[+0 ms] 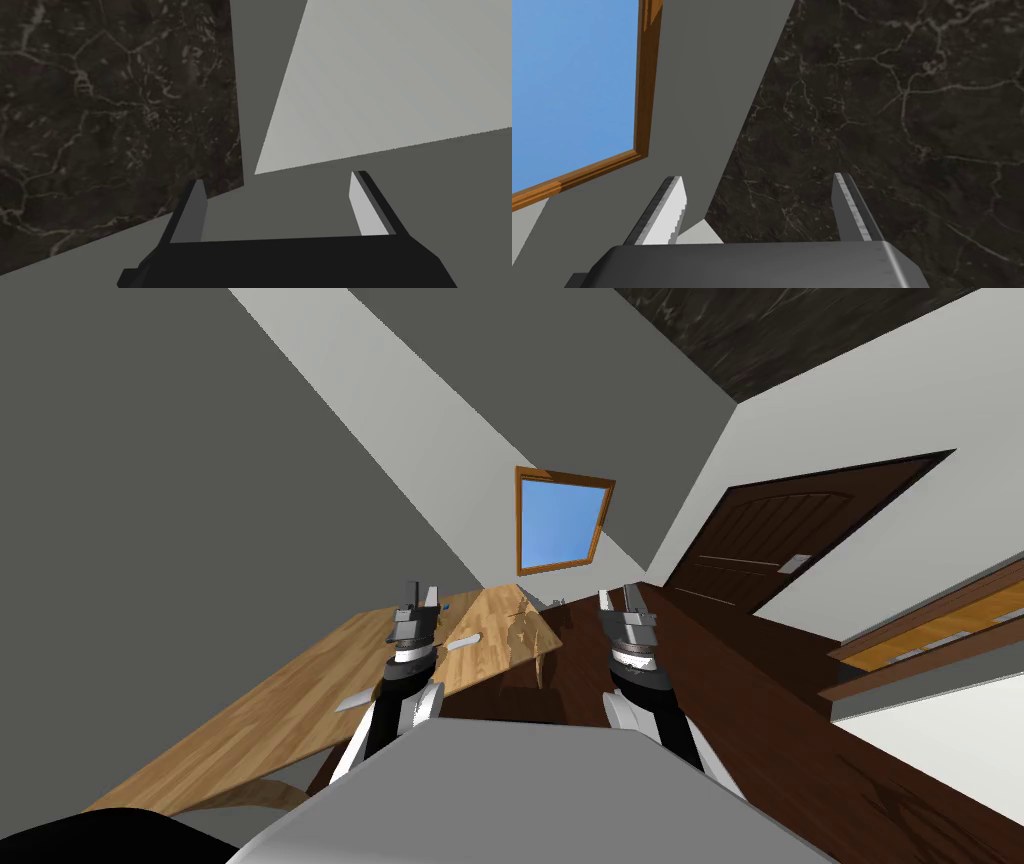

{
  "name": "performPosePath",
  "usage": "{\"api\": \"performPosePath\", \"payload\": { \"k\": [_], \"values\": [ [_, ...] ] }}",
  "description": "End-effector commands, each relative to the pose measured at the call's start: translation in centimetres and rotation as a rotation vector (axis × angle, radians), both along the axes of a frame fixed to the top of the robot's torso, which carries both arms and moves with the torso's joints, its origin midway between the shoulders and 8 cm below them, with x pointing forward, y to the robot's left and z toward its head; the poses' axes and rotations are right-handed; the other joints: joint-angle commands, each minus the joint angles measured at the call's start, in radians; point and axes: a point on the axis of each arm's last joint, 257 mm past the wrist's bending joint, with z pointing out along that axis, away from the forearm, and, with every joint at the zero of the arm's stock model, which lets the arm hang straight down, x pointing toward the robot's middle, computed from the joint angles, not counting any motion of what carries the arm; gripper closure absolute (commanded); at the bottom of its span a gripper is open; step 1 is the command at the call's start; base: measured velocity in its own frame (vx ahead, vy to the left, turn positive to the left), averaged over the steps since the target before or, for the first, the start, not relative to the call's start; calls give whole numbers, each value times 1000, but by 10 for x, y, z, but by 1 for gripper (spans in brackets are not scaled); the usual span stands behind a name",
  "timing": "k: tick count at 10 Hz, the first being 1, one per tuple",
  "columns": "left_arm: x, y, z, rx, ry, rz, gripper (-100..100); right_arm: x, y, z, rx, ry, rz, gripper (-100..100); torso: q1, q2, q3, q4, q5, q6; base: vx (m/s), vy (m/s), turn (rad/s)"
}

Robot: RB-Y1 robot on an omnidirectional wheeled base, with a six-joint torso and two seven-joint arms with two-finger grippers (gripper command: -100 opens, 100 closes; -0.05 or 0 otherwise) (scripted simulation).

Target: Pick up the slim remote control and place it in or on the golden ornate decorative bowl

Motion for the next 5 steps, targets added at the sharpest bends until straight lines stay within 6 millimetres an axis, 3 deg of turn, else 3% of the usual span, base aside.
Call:
{"api": "performPosePath", "payload": {
  "k": [1, 5],
  "values": [
    [5, -1, -7, 23, 24, -15, -100, 0, 0, 0, 0, 0, 0, 0, 0, 0, 0, 0, 0, 0, -28, -22, -36],
    [33, 11, -45, 59, 155, -44, -100, 0, 0, 0, 0, 0, 0, 0, -3, 3, 2, 1, -1, 0, -46, -50, -73]
  ]
}}
